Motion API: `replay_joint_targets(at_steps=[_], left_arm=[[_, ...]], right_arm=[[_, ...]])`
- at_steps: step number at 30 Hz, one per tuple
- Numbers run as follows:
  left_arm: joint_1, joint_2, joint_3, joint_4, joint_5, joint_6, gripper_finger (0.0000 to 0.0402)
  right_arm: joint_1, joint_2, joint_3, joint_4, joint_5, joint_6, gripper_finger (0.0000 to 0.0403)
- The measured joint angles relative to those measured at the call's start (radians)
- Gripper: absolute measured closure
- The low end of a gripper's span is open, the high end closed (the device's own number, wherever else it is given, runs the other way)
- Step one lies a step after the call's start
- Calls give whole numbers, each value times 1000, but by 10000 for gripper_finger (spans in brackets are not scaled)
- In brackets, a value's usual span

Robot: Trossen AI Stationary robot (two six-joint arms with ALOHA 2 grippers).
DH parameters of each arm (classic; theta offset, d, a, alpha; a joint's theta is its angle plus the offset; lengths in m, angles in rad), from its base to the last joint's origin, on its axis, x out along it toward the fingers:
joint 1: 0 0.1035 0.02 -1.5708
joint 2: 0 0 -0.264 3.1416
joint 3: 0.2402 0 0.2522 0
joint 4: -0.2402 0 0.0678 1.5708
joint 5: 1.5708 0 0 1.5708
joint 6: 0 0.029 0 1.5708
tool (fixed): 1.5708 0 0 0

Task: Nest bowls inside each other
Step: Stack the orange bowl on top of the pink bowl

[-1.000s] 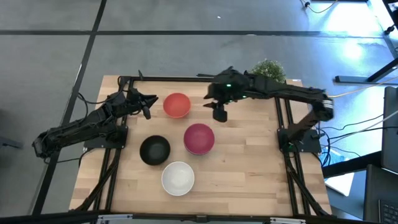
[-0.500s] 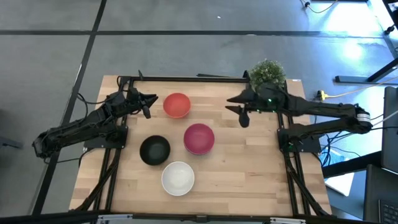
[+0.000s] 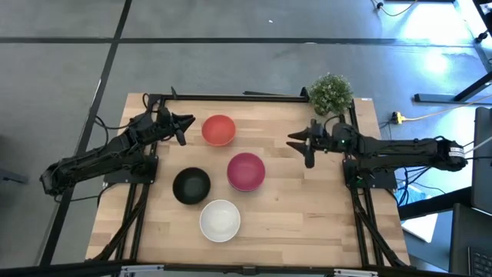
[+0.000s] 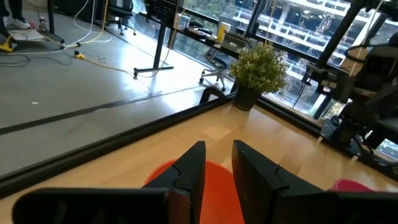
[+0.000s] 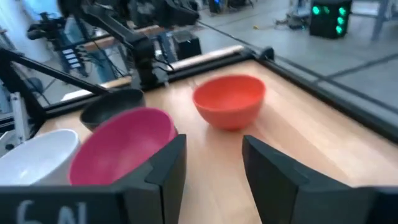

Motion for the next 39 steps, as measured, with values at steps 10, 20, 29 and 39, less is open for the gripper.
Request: replay_joint_targets(at_steps=[10,20,29,39], left_arm=[[0,35,0,-3,32,-26,328],[0,143,0,47,61,-17,286],[15,262,72,82,69,17,267],[94,474,367,-306,100,125,267]], right_arm=[[-23,-164,-137,2,61,16,244],[-68,-334,-216,0,62,93,244],[-68,-348,-216,15,62,93,244],[-68,-348,-216,14,61,67,244]])
